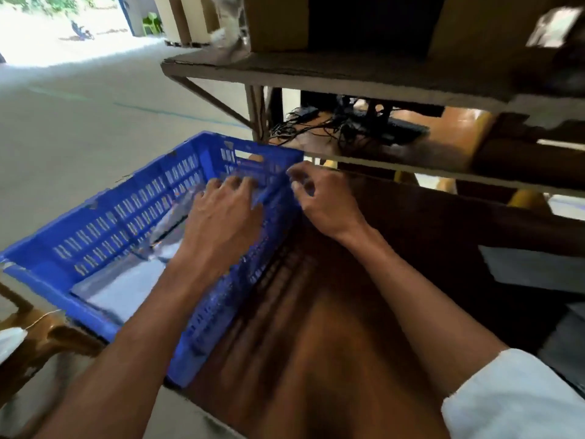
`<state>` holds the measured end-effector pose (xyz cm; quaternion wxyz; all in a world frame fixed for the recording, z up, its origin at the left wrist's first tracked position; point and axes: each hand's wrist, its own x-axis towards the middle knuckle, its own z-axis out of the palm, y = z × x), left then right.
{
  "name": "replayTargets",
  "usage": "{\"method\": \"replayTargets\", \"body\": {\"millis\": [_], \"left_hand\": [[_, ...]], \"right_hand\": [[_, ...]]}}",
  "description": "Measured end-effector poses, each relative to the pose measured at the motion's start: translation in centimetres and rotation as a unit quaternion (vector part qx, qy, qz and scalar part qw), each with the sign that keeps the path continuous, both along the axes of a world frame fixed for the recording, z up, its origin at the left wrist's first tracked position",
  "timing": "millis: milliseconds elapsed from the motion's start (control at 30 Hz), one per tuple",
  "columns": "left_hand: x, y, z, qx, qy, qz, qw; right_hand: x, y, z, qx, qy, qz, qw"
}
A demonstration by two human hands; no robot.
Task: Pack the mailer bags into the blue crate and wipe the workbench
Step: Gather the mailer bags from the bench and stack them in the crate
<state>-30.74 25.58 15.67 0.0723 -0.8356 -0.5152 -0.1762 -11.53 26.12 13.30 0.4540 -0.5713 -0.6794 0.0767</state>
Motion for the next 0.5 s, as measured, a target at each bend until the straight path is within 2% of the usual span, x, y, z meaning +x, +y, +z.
{"method": "replayTargets", "body": {"millis": [100, 200, 367, 500], "left_hand": [[8.7, -3.7, -3.2, -0.046, -0.053, -0.135, 0.988], [17.0, -7.7, -7.7, -0.133, -0.010, -0.221, 0.966], [27.7, -13.6, -14.2, -0.251, 0.016, -0.338, 0.907], [33.8, -18.5, -17.1, -0.283, 0.041, -0.408, 0.867]], "right_hand": [[9.2, -9.3, -3.4, -0.075, -0.019, -0.124, 0.989], [16.1, -18.5, -7.7, -0.169, -0.013, -0.239, 0.956], [23.0, -31.6, -12.5, -0.241, -0.020, -0.412, 0.879], [26.7, -38.6, -14.9, -0.279, -0.106, -0.542, 0.786]]}}
